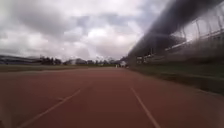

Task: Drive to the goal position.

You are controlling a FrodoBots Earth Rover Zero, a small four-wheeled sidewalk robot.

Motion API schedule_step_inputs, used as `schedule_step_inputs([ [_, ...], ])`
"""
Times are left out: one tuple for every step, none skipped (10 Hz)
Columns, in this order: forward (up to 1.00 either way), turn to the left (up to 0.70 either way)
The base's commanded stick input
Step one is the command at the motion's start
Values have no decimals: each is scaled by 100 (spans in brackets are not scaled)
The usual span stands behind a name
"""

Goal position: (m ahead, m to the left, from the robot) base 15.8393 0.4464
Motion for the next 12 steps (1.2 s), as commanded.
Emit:
schedule_step_inputs([
  [70, 1],
  [70, 1],
  [70, 1],
  [70, 1],
  [70, 1],
  [70, 1],
  [70, 1],
  [70, 1],
  [70, 1],
  [70, 1],
  [70, -34],
  [70, -34],
])
